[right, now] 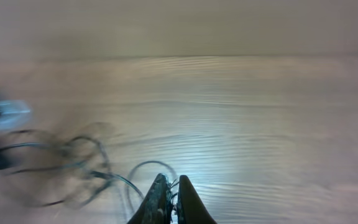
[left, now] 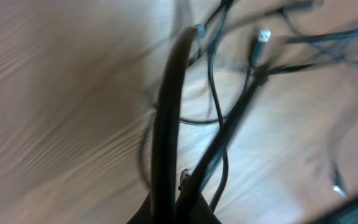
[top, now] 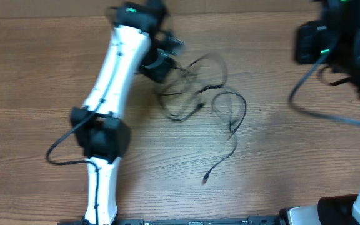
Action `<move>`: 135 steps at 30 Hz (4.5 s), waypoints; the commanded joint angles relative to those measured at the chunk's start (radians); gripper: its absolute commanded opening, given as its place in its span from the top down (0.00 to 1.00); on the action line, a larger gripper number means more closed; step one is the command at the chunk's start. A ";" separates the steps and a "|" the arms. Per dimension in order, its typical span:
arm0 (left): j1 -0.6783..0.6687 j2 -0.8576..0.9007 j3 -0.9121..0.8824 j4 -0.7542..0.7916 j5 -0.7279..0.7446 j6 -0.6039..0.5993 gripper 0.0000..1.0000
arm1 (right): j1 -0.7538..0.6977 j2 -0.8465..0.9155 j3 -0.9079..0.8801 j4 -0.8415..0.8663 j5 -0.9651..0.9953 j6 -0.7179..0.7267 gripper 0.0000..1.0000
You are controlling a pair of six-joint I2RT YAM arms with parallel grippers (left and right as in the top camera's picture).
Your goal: Untangle cables
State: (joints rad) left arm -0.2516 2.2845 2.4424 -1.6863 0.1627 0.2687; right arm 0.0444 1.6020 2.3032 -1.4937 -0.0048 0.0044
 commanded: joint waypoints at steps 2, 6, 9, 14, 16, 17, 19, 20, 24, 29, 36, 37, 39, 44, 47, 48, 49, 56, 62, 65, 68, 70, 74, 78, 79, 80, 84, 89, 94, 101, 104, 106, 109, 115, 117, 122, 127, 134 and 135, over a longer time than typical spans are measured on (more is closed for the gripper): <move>0.183 -0.168 0.005 -0.004 -0.145 -0.202 0.96 | -0.222 -0.024 0.021 0.012 -0.130 -0.017 0.96; 0.301 -0.238 0.005 -0.004 -0.142 -0.262 0.96 | -0.380 -0.023 0.021 0.029 -0.210 -0.013 0.96; 0.354 -0.283 0.005 -0.003 -0.113 -0.273 0.96 | -0.443 -0.023 0.020 0.028 -0.319 -0.014 0.96; 0.358 -0.330 0.005 -0.002 -0.023 -0.254 0.96 | -0.402 -0.020 0.013 0.019 -0.340 -0.014 0.96; 0.326 -0.329 0.005 0.003 0.049 -0.238 0.96 | -0.363 -0.019 0.013 0.011 -0.338 -0.014 0.96; 0.301 -0.327 0.005 0.011 0.081 -0.238 0.96 | -0.335 -0.019 0.013 0.009 -0.338 -0.018 0.96; 0.233 -0.326 0.005 0.039 0.139 -0.238 0.96 | -0.286 -0.019 0.013 0.002 -0.338 -0.018 0.96; 0.196 -0.326 0.005 0.054 0.165 -0.238 0.96 | -0.260 -0.019 0.013 -0.003 -0.338 -0.018 0.96; 0.046 -0.326 0.005 0.094 0.201 -0.239 0.96 | -0.177 -0.019 0.013 -0.007 -0.337 -0.018 0.96; -0.114 -0.326 0.005 0.126 0.169 -0.266 0.96 | -0.104 -0.011 0.013 -0.021 -0.328 -0.022 0.96; -0.200 -0.326 0.005 0.171 0.081 -0.345 0.70 | 0.001 0.050 0.007 -0.061 -0.323 -0.036 0.95; -0.199 -0.326 0.005 0.172 0.080 -0.354 0.00 | 0.013 0.058 0.000 -0.062 -0.323 -0.036 0.87; -0.193 -0.327 0.006 0.175 0.081 -0.364 0.00 | 0.044 0.075 -0.022 -0.063 -0.322 -0.038 0.38; -0.160 -0.339 0.022 0.186 0.061 -0.401 0.00 | 0.113 0.119 -0.134 -0.021 -0.322 -0.074 0.33; -0.141 -0.361 0.056 0.187 0.047 -0.408 0.00 | 0.156 0.130 -0.255 0.071 -0.322 -0.093 0.38; -0.135 -0.375 0.075 0.183 0.039 -0.412 0.00 | 0.180 0.130 -0.341 0.146 -0.322 -0.108 0.39; -0.134 -0.382 0.082 0.180 0.039 -0.412 0.00 | 0.190 0.130 -0.375 0.178 -0.322 -0.108 0.39; -0.135 -0.450 0.091 0.126 0.040 -0.412 0.00 | 0.312 0.161 -0.769 0.602 -0.322 -0.188 0.39; -0.135 -0.458 0.091 0.031 0.039 -0.411 0.00 | 0.348 0.241 -0.857 0.772 -0.319 -0.194 0.48; -0.135 -0.459 0.090 -0.003 0.037 -0.403 0.00 | 0.348 0.290 -0.858 0.798 -0.319 -0.193 0.52; -0.135 -0.462 0.091 -0.003 0.036 -0.402 0.00 | 0.348 0.328 -0.858 0.802 -0.318 -0.193 0.44; -0.135 -0.462 0.091 -0.003 0.031 -0.396 0.00 | 0.348 0.335 -0.854 0.805 -0.318 -0.193 0.38; -0.140 -0.462 0.090 -0.003 -0.013 -0.396 0.00 | 0.348 0.303 -0.761 0.734 -0.319 -0.176 0.38; -0.142 -0.462 0.090 -0.003 -0.039 -0.396 0.00 | 0.348 0.268 -0.589 0.596 -0.317 -0.174 0.38; -0.142 -0.462 0.090 -0.003 -0.037 -0.396 0.00 | 0.348 0.266 -0.556 0.571 -0.306 -0.174 0.38; -0.142 -0.462 0.090 -0.003 -0.029 -0.396 0.00 | 0.348 0.266 -0.526 0.556 -0.269 -0.174 0.38; -0.144 -0.462 0.090 -0.003 0.015 -0.396 0.00 | 0.344 0.279 -0.535 0.590 -0.169 -0.215 0.39; -0.149 -0.462 0.090 -0.003 0.014 -0.390 0.00 | 0.331 0.356 -0.587 0.666 -0.144 -0.272 0.44; -0.149 -0.462 0.090 -0.003 0.014 -0.384 0.00 | 0.331 0.451 -0.589 0.644 -0.154 -0.271 0.44; -0.150 -0.462 0.090 -0.003 0.014 -0.384 0.00 | 0.325 0.531 -0.589 0.626 -0.152 -0.255 0.96; -0.150 -0.462 0.090 -0.003 0.014 -0.384 0.00 | 0.324 0.521 -0.578 0.634 -0.105 -0.256 0.96; -0.150 -0.462 0.090 -0.003 0.018 -0.385 0.00 | 0.325 0.502 -0.542 0.608 -0.075 -0.278 0.96; -0.154 -0.462 0.090 -0.003 0.041 -0.385 0.00 | 0.324 0.428 -0.391 0.488 -0.005 -0.216 0.96; -0.155 -0.461 0.082 -0.003 -0.009 -0.377 0.00 | 0.324 0.278 -0.132 0.348 0.049 -0.147 0.96; -0.155 -0.461 0.069 -0.003 -0.043 -0.377 0.00 | 0.324 0.232 -0.077 0.318 0.048 -0.147 0.96; -0.154 -0.459 0.029 -0.003 -0.085 -0.377 0.01 | 0.325 0.115 -0.029 0.280 0.044 -0.151 0.96; -0.155 -0.458 0.008 -0.003 -0.079 -0.345 0.00 | 0.325 0.023 -0.029 0.270 0.030 -0.140 0.96; -0.158 -0.452 -0.006 0.062 0.284 0.043 0.00 | 0.325 -0.070 -0.030 0.150 -0.080 -0.134 0.96; -0.158 -0.449 -0.011 0.091 0.322 0.098 0.00 | 0.327 -0.077 -0.030 0.131 -0.080 -0.131 0.96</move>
State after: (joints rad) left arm -0.4007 1.8309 2.4439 -1.6508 0.2604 0.1032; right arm 0.3737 1.5787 2.2627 -1.3396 -0.0456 -0.1402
